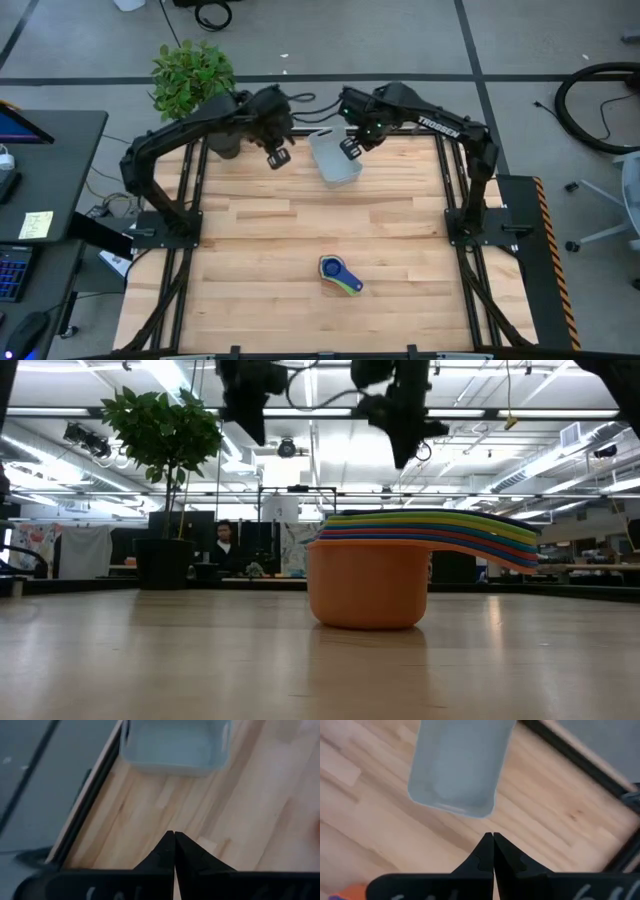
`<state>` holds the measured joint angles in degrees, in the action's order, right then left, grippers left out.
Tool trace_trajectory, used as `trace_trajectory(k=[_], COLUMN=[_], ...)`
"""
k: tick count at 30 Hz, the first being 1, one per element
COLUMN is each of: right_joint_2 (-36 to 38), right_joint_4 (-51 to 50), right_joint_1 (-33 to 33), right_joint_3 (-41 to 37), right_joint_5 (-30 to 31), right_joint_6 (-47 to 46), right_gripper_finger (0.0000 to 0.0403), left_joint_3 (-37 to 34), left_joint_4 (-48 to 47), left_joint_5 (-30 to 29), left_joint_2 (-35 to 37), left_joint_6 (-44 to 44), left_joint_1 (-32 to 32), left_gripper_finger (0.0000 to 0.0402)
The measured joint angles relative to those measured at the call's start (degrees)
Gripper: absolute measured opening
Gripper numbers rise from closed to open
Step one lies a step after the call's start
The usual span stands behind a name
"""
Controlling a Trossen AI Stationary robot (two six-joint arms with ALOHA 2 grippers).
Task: Nest measuring cups in basket
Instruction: Adjust the gray bin on the table
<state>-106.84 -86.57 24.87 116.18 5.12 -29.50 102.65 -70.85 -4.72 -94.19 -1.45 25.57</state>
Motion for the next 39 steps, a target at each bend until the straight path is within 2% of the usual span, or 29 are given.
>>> trace_trajectory(k=[2,7,12,15,20,25,30,39], right_joint_2=[0.33,1.68,1.63,1.58,1.58,1.54,1.52,1.52], right_joint_4=[4.53,12.95,15.41,15.73,21.73,29.98,33.13,47.14], right_joint_1=[0.81,2.14,2.19,1.46,-0.09,0.09,1.33,4.03], right_joint_3=[-4.11,-11.88,-18.06,-21.54,-27.05,-31.77,-36.07,-44.11], right_joint_5=[-2.02,-9.37,-13.28,-15.83,-20.76,-20.55,-21.04,-18.30], right_joint_6=[1.58,5.73,8.98,9.95,11.52,10.13,10.05,8.17], right_gripper_finger=[0.0002,0.0002,0.0002,0.0002,0.0002,0.0002,0.0002,0.0002], left_joint_3=[0.00,0.00,0.00,0.00,0.00,0.00,0.00,0.00], left_joint_4=[2.30,4.25,7.73,9.69,14.46,17.97,18.61,19.63], left_joint_5=[3.17,4.85,9.69,10.64,13.66,18.94,19.03,19.32], left_joint_2=[-1.47,-5.57,-9.60,-11.96,-14.87,-17.84,-20.17,-20.25], left_joint_6=[-1.36,-3.61,-5.54,-6.54,-10.26,-11.77,-12.45,-12.72], left_joint_1=[1.78,5.49,9.74,11.91,14.60,16.61,17.57,18.00], left_gripper_finger=[0.0004,0.0004,0.0004,0.0004,0.0004,0.0004,0.0004,0.0004])
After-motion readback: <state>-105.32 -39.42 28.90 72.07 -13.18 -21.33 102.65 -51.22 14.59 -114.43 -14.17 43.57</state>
